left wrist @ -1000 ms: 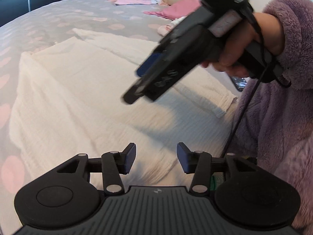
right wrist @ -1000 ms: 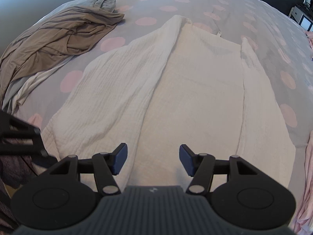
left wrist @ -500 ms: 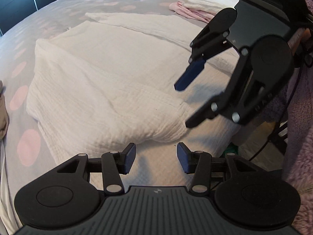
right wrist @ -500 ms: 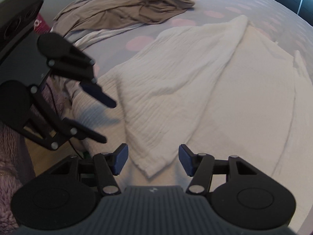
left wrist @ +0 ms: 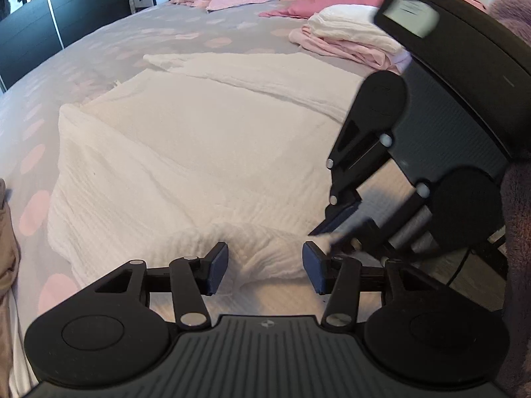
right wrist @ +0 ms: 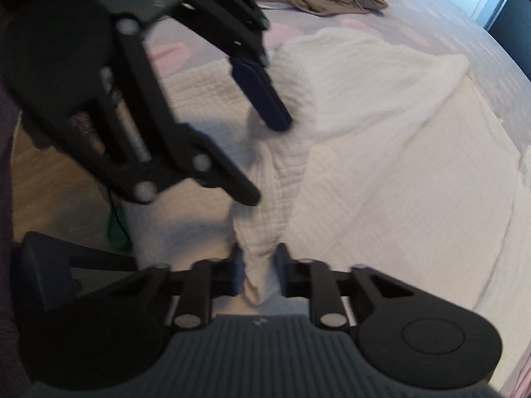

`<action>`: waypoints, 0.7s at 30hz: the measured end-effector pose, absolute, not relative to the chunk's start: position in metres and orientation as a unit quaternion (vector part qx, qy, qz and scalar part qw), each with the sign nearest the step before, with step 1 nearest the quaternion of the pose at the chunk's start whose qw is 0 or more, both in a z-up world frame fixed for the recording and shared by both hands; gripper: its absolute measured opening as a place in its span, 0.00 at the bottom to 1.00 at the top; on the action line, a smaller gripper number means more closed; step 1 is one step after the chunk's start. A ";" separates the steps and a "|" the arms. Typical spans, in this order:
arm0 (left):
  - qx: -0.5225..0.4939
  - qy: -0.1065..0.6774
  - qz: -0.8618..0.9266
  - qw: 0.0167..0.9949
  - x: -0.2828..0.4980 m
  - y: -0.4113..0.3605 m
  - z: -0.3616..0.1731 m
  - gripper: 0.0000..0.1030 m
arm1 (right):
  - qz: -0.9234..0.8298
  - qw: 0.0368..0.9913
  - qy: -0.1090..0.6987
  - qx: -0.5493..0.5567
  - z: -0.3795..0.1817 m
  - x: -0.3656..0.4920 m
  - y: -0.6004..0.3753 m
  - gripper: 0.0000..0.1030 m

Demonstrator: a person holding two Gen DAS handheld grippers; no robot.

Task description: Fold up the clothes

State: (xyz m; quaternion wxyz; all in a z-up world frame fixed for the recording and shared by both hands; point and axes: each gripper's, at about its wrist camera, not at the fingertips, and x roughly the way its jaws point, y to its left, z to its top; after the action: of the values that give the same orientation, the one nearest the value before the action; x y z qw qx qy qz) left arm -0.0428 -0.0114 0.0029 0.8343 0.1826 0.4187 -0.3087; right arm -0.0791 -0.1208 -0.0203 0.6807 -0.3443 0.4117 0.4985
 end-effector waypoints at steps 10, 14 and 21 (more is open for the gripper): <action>0.311 0.333 -0.244 0.856 -0.067 -0.032 -0.020 0.55 | 0.485 0.727 0.469 -0.127 0.021 -0.021 -0.146 0.09; 0.324 0.332 -0.230 0.856 -0.065 -0.038 -0.020 0.44 | 0.483 0.725 0.477 -0.115 0.023 -0.021 -0.149 0.09; 0.321 0.351 -0.212 0.854 -0.065 -0.026 0.001 0.04 | 0.488 0.723 0.470 -0.136 0.028 -0.026 -0.147 0.09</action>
State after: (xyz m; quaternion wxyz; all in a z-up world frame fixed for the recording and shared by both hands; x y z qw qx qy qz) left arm -0.0651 -0.0259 0.0008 0.8536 0.3208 0.3514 -0.2119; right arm -0.0256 -0.1471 0.0282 0.7229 -0.1356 0.4703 0.4877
